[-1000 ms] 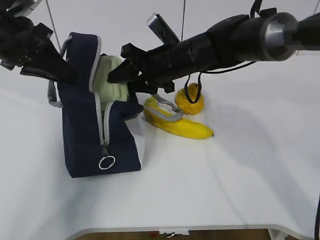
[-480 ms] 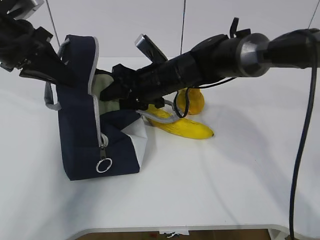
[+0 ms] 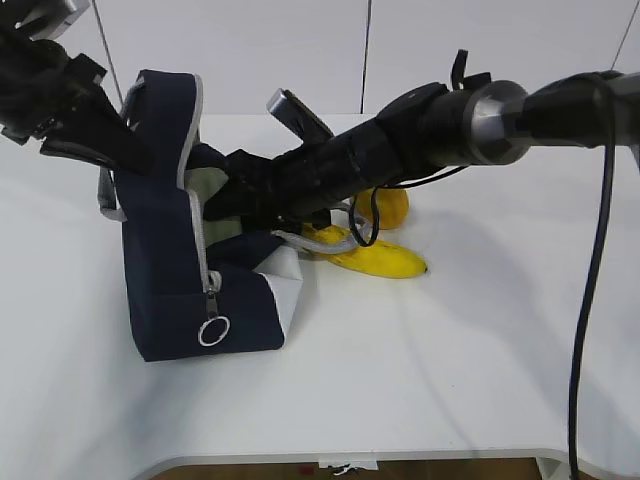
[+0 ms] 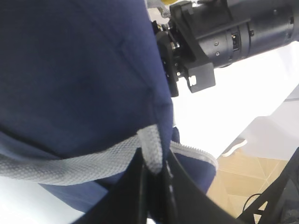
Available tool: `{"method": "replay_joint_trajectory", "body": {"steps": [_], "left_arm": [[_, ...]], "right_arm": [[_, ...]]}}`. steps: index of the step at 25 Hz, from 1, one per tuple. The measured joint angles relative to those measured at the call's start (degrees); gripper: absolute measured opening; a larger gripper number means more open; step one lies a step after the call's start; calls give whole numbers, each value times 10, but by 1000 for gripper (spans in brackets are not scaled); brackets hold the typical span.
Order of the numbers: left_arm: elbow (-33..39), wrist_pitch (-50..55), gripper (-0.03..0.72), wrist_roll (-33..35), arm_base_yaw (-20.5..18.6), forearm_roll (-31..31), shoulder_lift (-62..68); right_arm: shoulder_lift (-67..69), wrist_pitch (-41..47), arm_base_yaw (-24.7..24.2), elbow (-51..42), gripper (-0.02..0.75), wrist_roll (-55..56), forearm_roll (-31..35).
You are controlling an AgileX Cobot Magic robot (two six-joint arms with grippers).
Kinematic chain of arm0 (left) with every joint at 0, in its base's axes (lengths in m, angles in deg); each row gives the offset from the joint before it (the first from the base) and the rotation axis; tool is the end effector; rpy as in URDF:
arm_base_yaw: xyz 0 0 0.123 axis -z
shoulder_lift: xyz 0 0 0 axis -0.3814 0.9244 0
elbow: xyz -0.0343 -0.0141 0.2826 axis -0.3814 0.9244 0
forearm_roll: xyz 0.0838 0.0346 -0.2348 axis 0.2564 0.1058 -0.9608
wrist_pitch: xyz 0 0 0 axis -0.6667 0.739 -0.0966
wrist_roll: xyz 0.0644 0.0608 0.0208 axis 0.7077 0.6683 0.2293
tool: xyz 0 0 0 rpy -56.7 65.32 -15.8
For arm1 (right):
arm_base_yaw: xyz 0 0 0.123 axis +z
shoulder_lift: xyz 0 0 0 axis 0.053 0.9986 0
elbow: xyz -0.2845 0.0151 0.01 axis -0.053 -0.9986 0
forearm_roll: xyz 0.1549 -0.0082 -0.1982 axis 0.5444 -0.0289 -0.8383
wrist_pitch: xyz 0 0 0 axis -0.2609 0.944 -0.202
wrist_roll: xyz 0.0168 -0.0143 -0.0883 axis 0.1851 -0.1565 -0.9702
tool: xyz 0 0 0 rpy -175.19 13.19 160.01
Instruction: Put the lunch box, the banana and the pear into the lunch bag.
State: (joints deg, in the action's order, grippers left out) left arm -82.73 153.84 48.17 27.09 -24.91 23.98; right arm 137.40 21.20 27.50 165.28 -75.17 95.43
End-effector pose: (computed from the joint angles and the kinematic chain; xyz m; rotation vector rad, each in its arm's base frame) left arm 0.3437 -0.0871 0.2859 0.4937 2.6082 -0.9526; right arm 0.4245 0.2604 0.1586 -0.2918 2.4571 1.3048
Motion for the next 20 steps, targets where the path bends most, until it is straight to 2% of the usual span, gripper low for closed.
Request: {"method": "replay_joint_trajectory", "body": {"steps": [4, 6, 11, 17, 20], "left_arm": [[0, 4, 6, 0, 0, 0, 0], [0, 5, 6, 0, 0, 0, 0], [0, 9, 6, 0, 0, 9, 0], [0, 13, 6, 1, 0, 11, 0], [0, 13, 6, 1, 0, 11, 0]], "right_arm": [[0, 22, 0, 7, 532, 0, -9], [0, 41, 0, 23, 565, 4, -32], [0, 89, 0, 86, 583, 53, -130], [0, 163, 0, 175, 584, 144, -313], [0, 212, 0, 217, 584, 169, -378]]}}
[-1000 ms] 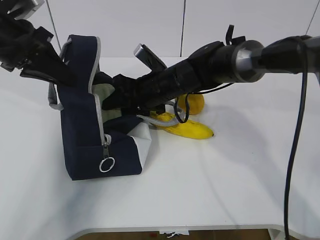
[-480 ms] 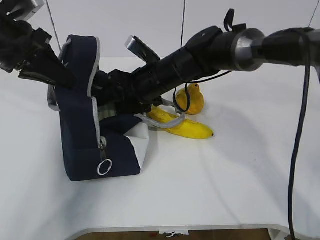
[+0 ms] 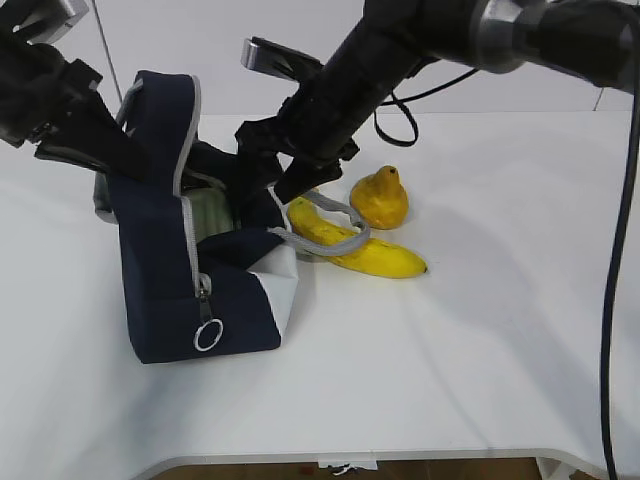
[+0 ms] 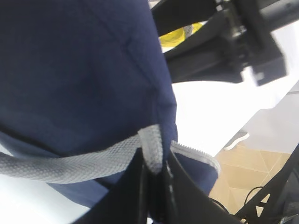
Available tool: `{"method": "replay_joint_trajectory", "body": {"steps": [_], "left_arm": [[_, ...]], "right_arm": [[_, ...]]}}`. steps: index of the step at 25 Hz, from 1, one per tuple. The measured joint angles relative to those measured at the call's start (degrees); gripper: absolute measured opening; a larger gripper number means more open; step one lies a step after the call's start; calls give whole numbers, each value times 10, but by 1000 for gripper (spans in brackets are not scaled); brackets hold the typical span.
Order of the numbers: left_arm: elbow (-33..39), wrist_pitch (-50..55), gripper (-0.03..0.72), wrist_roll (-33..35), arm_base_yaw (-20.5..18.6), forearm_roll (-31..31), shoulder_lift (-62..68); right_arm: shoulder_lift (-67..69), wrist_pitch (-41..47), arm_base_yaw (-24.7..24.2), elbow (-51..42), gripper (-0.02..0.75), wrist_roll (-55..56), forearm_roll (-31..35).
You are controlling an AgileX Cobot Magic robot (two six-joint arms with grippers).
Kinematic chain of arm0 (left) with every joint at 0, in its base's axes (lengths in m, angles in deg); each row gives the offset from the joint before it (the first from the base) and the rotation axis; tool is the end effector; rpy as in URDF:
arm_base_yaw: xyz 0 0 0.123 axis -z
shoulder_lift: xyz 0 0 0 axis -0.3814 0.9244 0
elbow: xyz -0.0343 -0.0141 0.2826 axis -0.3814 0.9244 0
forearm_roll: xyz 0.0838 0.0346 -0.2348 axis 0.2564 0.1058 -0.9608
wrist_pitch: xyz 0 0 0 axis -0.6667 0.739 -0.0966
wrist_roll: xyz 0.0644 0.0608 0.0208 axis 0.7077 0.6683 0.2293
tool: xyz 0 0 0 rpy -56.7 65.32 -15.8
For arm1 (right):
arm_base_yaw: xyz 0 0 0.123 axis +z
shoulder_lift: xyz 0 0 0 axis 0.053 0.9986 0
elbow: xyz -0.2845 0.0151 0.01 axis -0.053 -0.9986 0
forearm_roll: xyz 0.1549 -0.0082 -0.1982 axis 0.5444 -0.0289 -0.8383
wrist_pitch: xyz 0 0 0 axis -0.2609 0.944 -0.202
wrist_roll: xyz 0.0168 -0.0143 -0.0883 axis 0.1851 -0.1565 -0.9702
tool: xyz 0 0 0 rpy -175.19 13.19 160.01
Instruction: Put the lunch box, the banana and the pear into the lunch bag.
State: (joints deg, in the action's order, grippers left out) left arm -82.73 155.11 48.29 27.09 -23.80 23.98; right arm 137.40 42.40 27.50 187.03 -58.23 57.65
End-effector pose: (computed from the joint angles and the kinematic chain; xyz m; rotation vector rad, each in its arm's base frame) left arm 0.3415 -0.0864 0.2847 0.5225 2.6294 -0.9453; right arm 0.4318 0.2499 0.2268 -0.8396 2.6088 0.8706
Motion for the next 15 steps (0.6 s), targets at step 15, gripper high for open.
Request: {"method": "replay_joint_trajectory", "body": {"steps": [15], "left_arm": [[-1, 0, 6, 0, 0, 33, 0]], "right_arm": [[-31, 47, 0, 59, 581, 56, -186]]}}
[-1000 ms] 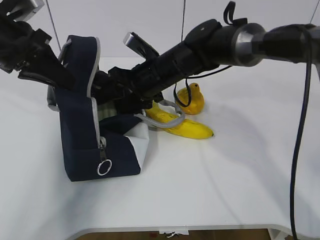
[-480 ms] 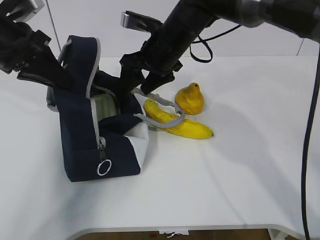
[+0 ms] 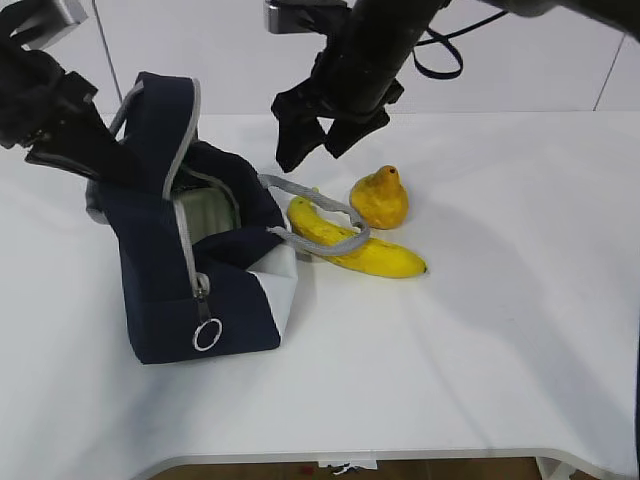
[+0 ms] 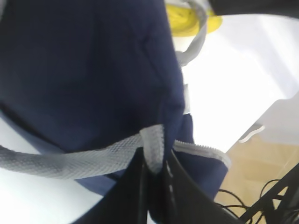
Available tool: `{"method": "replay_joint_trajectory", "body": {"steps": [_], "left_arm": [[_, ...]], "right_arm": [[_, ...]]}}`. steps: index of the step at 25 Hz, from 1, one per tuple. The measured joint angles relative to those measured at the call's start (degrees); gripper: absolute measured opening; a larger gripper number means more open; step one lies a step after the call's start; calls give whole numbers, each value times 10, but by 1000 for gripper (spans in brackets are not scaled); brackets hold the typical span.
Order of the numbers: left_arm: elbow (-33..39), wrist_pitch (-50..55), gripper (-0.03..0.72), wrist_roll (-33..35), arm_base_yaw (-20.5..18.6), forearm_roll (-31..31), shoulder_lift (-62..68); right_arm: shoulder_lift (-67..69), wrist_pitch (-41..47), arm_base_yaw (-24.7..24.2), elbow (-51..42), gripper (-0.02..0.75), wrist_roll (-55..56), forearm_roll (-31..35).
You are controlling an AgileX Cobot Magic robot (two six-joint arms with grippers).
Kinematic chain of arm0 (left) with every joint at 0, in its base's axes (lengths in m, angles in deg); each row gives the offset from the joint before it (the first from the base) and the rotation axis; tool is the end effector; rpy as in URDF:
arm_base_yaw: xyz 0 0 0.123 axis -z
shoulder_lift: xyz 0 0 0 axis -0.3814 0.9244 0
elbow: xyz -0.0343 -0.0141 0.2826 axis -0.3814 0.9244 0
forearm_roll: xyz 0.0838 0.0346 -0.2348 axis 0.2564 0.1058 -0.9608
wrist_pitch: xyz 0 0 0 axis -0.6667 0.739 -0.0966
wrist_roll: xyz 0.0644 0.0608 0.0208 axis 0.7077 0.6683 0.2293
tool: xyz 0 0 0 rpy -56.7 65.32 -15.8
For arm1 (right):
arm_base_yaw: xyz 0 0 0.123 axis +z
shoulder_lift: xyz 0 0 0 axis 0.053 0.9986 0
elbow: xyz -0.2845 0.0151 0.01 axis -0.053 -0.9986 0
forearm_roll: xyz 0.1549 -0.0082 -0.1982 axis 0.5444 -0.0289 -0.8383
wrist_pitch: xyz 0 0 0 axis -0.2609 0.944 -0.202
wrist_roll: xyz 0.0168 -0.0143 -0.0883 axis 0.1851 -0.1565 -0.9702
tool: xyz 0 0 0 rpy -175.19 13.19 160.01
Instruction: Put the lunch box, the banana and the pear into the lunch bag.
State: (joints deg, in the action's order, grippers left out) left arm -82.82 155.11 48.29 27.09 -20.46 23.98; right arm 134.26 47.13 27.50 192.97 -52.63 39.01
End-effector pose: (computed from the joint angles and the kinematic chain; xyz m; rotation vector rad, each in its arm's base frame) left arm 0.3411 -0.0827 0.2820 0.5586 2.6566 -0.8754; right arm 0.4345 0.2256 0.2687 -0.8880 2.6125 0.4587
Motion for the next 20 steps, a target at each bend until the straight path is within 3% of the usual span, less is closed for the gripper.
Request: {"method": "replay_joint_trajectory", "body": {"steps": [11, 20], "left_arm": [[0, 2, 5, 1, -2, 59, 0], [0, 8, 5, 1, -25, 60, 0]], "right_arm": [[-116, 3, 0, -148, 566, -15, -68], [-120, 3, 0, -232, 563, -15, -114]]}}
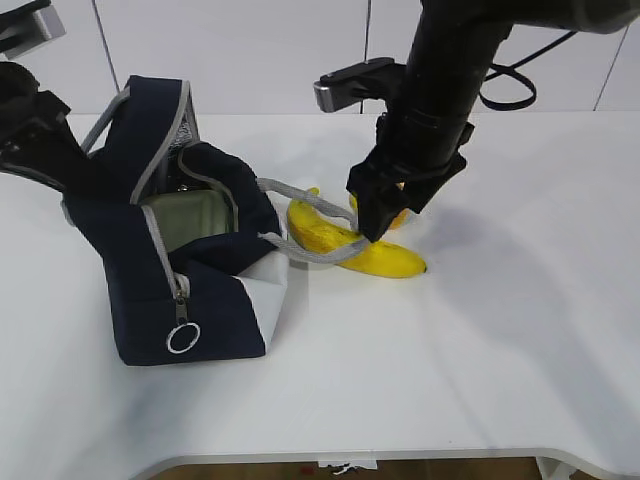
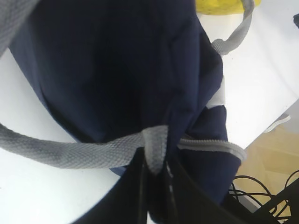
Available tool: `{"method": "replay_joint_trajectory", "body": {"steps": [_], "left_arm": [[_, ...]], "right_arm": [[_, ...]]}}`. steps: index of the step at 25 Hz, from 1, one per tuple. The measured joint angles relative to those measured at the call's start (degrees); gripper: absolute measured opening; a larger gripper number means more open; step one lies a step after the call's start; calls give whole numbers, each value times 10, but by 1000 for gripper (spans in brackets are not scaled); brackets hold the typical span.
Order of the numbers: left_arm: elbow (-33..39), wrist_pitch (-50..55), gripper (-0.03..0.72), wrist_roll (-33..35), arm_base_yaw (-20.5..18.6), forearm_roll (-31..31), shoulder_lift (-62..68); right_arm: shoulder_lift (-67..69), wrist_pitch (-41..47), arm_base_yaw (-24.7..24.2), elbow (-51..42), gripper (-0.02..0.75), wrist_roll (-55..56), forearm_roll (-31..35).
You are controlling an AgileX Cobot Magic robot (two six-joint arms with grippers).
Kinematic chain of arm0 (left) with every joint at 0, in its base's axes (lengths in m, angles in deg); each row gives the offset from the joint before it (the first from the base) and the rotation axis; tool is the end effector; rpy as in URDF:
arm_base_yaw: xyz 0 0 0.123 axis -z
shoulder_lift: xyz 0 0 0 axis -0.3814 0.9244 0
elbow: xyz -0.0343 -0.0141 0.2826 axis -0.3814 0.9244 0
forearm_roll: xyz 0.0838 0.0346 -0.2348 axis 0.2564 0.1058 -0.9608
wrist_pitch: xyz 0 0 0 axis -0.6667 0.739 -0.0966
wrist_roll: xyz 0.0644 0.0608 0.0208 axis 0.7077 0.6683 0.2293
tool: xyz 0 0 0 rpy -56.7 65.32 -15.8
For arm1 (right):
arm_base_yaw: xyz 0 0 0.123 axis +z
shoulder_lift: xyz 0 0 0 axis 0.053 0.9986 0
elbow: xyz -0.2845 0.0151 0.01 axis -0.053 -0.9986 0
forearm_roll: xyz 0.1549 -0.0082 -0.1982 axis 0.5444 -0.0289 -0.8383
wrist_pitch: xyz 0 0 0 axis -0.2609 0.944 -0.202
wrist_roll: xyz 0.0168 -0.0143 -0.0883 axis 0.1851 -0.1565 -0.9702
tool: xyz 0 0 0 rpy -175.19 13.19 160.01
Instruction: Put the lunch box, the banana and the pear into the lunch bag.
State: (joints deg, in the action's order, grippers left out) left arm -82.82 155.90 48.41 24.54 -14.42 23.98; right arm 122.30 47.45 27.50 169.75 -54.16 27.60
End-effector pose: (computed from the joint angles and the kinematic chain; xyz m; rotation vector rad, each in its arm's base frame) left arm 0.3421 -0.0607 0.2767 0.5709 2.7161 -0.7449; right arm 0.3851 0.1848 0.2494 -1.0258 2.7910 0.1630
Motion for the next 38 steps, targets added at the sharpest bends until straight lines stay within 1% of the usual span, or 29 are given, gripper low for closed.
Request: {"method": "replay_joint_trajectory", "body": {"steps": [3, 8, 15, 24, 35, 38], "left_arm": [[0, 0, 5, 0, 0, 0, 0], [0, 0, 5, 0, 0, 1, 0], [0, 0, 5, 0, 0, 1, 0], [0, 0, 5, 0, 0, 1, 0], [0, 1, 5, 0, 0, 1, 0], [0, 1, 5, 0, 0, 1, 0]], "right_arm": [[0, -1, 0, -2, 562, -12, -15], [11, -1, 0, -2, 562, -55, -20], [44, -6, 0, -2, 561, -73, -59], [55, -62, 0, -2, 562, -94, -59], [103, -71, 0, -2, 561, -94, -59], [105, -79, 0, -2, 558, -94, -46]]}}
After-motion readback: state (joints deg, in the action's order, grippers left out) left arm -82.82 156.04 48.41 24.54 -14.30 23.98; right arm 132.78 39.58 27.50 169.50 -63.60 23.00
